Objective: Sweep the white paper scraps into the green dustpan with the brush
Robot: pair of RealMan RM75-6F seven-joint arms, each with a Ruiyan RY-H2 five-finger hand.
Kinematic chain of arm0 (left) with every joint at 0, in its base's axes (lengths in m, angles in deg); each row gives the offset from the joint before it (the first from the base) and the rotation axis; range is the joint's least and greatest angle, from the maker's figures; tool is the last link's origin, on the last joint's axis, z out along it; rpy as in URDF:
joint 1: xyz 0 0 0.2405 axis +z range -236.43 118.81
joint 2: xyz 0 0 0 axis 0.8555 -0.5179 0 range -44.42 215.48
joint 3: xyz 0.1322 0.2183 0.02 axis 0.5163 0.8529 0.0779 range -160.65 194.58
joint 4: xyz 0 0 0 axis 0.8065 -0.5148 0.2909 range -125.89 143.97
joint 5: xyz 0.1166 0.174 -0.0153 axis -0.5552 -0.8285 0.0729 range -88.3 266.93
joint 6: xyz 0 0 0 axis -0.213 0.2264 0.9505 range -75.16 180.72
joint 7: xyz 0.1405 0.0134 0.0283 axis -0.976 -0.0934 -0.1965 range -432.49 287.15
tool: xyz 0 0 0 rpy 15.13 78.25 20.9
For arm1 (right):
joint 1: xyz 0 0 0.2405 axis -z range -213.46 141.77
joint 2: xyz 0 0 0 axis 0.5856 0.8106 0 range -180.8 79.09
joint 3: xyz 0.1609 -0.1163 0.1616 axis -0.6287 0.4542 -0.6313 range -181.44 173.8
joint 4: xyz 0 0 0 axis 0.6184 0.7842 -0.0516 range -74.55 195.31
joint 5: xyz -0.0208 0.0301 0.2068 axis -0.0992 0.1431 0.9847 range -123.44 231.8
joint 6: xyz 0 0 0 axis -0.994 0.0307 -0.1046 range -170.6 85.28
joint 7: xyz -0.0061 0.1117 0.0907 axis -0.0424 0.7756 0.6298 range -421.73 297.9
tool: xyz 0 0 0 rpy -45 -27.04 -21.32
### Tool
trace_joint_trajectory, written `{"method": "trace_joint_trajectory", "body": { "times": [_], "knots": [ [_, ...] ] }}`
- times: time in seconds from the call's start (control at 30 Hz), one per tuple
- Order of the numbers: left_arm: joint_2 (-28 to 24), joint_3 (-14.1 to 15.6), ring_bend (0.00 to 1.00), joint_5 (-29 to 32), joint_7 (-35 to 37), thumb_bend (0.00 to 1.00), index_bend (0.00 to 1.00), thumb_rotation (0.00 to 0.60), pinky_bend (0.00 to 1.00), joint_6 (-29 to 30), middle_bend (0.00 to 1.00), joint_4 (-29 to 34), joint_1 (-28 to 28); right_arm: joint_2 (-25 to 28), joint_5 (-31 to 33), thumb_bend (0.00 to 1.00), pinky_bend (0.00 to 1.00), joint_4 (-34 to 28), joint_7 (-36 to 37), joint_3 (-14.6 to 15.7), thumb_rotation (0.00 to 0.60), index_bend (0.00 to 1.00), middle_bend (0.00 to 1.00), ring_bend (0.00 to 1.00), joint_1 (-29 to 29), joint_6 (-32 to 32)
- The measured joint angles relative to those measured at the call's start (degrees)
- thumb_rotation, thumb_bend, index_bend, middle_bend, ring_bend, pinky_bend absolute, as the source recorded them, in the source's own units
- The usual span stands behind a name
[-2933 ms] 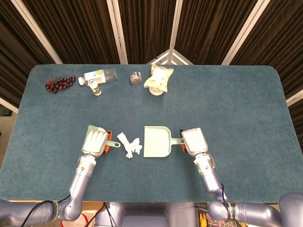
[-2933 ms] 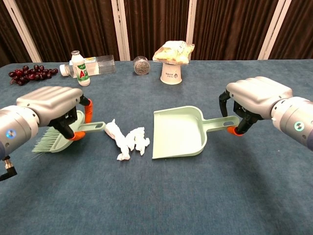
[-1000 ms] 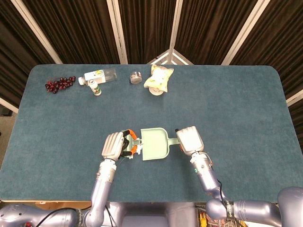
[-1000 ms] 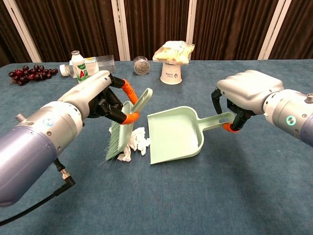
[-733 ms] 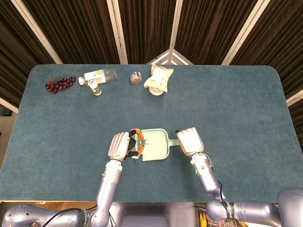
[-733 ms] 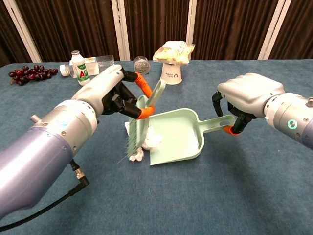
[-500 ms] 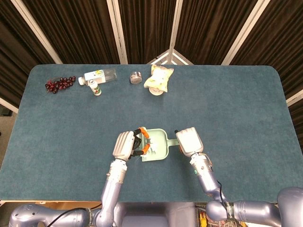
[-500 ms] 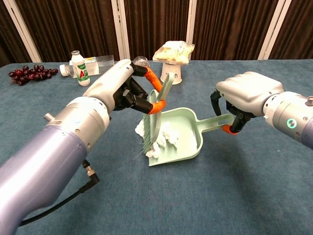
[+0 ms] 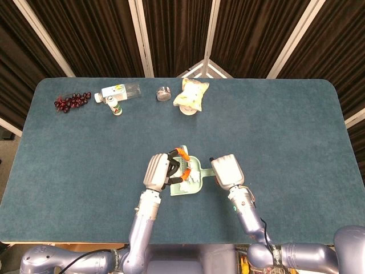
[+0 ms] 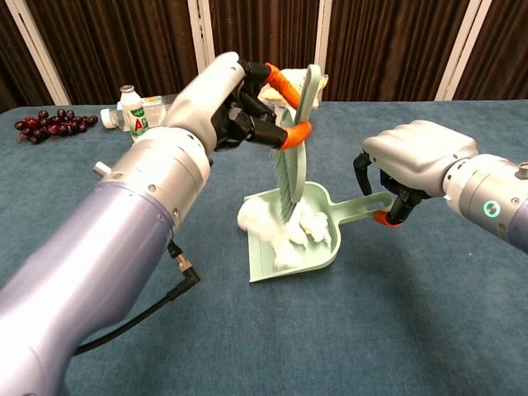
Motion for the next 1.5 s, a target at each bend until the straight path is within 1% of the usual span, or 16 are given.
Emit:
{"method": "trace_joint_trajectory", "body": {
  "times": [0.27, 0.5, 0.6, 0.77, 0.83, 1.2, 1.37, 1.5],
  "knots": [
    [-2.2, 0.2, 1.0, -1.3, 1.8, 0.67, 0.8, 0.6, 1.0, 0.0, 1.0, 2.1, 1.0, -0.2, 0.4, 0.34, 0.87, -0.3, -0.4, 0.1, 0.6, 0.56, 0.91, 0.9, 0.0, -0.3],
    [-4.5, -1.1, 1.0, -2.1, 2.2, 0.67, 0.8, 0.6, 1.0, 0.5, 1.0, 4.8, 1.5, 0.0, 0.9, 0.34, 0.87, -0.2, -0.5, 0.0, 0.6, 0.56, 0.91, 0.9, 0.1, -0.3],
    [-6.3, -1.1, 1.0, -2.3, 1.5, 0.67, 0.8, 0.6, 1.0, 0.2, 1.0, 6.0, 1.8, 0.0, 1.1, 0.34, 0.87, 0.0, -0.5, 0.1, 0.6, 0.56, 0.91, 0.9, 0.1, -0.3],
    [-10.1, 0.7, 1.0, -2.3, -0.1, 0.67, 0.8, 0.6, 1.0, -1.1, 1.0, 8.6, 2.7, -0.1, 1.2, 0.34, 0.87, 0.0, -0.5, 0.2, 0.6, 0.56, 0.91, 0.9, 0.1, -0.3],
    [-10.8, 1.6, 1.0, -2.0, -0.7, 0.67, 0.8, 0.6, 1.0, -1.5, 1.0, 9.1, 3.0, -0.1, 1.2, 0.34, 0.87, -0.2, -0.6, 0.3, 0.6, 0.56, 0.91, 0.9, 0.1, -0.4],
    [-11.2, 7.5, 1.0, 0.2, -3.4, 0.67, 0.8, 0.6, 1.0, -3.2, 1.0, 7.3, 4.5, 0.1, 1.2, 0.34, 0.87, -0.3, -0.7, 0.4, 0.6, 0.56, 0.91, 0.9, 0.0, -0.4],
    [-10.7, 8.2, 1.0, 1.3, -4.2, 0.67, 0.81, 0.6, 1.0, -3.9, 1.0, 6.5, 4.7, 0.0, 1.1, 0.34, 0.87, -0.2, -0.7, 0.6, 0.6, 0.56, 0.91, 0.9, 0.0, -0.4],
    [-10.5, 7.8, 1.0, 2.2, -4.6, 0.67, 0.81, 0.6, 1.0, -4.2, 1.0, 6.6, 4.7, -0.2, 0.9, 0.34, 0.87, 0.1, -0.6, 0.7, 0.6, 0.56, 0.91, 0.9, 0.0, -0.4]
  ]
}}
